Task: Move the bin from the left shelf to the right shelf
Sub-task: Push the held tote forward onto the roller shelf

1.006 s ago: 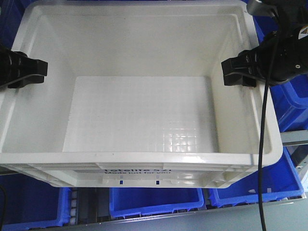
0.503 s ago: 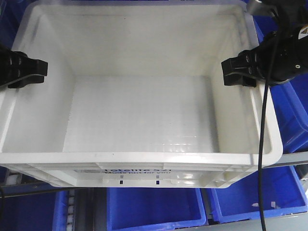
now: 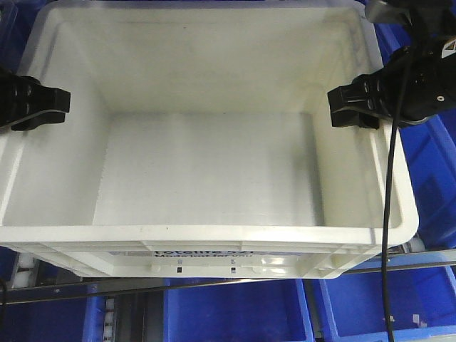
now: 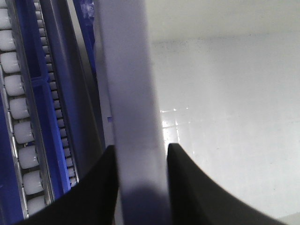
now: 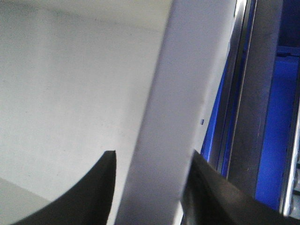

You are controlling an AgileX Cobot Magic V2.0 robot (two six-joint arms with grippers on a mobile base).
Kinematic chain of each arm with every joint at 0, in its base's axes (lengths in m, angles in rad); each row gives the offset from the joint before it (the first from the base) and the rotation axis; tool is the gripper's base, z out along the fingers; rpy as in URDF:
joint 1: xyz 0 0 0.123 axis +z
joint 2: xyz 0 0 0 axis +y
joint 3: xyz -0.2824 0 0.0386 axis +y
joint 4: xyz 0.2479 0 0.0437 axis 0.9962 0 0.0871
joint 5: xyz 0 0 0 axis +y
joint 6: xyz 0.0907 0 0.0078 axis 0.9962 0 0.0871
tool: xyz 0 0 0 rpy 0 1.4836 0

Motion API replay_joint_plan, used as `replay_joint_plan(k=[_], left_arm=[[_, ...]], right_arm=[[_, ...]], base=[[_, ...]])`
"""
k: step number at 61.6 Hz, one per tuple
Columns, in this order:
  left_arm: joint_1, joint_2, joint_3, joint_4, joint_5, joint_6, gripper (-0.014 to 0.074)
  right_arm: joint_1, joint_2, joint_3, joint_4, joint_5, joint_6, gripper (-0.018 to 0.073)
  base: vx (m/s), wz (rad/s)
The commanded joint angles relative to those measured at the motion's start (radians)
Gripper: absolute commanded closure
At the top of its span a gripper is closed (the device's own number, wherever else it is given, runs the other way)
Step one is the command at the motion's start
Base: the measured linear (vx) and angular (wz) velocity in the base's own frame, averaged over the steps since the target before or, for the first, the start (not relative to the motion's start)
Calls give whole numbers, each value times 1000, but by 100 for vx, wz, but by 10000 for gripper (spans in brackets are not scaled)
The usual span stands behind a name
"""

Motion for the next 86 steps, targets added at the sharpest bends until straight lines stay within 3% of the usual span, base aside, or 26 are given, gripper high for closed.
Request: replay_joint_plan(k=[1,86], left_arm=[[-7,-43,-40,-37,-100,35,601],[-7,-42,-40,-39,-106,35,601]], right_arm=[[-2,-36,-34,-1,-76,-11,564],[-2,-36,-34,-7,-121,-11,564]], base=[[4,7],[0,1]])
